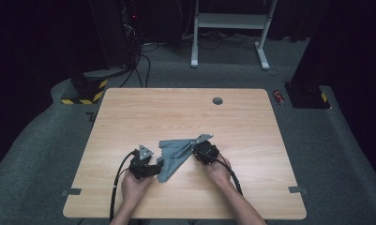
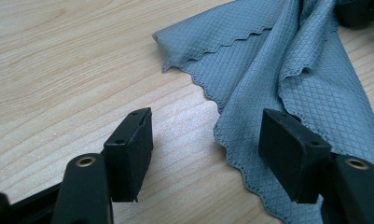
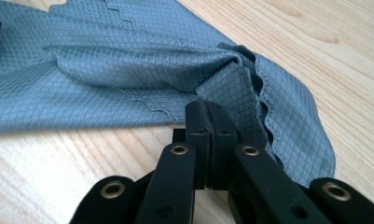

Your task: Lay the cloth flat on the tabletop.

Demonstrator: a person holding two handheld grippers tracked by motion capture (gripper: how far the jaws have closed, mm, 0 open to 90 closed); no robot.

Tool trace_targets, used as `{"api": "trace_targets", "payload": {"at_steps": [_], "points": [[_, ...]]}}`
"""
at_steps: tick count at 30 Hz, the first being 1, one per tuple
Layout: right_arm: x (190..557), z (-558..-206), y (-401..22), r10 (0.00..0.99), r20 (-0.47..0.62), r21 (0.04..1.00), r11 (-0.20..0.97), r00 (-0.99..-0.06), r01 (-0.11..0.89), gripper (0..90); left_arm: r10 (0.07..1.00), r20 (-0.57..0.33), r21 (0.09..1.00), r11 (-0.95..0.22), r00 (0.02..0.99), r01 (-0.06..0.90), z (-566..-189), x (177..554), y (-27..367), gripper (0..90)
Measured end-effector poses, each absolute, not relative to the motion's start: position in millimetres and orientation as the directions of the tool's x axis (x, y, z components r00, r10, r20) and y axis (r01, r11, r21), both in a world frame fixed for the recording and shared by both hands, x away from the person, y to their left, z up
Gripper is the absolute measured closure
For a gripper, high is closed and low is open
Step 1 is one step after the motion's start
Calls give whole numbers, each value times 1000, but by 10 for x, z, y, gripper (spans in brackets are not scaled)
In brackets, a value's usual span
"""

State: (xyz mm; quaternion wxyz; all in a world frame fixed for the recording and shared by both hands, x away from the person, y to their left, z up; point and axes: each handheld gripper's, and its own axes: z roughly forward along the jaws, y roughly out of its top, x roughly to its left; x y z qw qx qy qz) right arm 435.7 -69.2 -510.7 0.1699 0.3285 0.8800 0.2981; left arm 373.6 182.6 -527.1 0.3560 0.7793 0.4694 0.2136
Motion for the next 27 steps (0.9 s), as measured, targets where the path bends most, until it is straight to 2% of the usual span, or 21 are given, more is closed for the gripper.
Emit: {"api": "trace_targets", "payload": {"at_steps": [10, 16, 27], "points": [[4101, -4964, -919, 675, -67, 673, 574, -735, 466, 897, 884, -3, 756, -304, 467, 580, -5271, 3735, 1824, 355], [3726, -4895, -1276, 679, -62, 687, 561, -732, 462, 897, 884, -3, 755, -304, 467, 580, -5271, 3735, 1825, 354], [3381, -5072, -1709, 718, -58, 652, 553, -694, 519, 895, 883, -2, 755, -306, 469, 580, -5271, 3738, 1824, 349]]}}
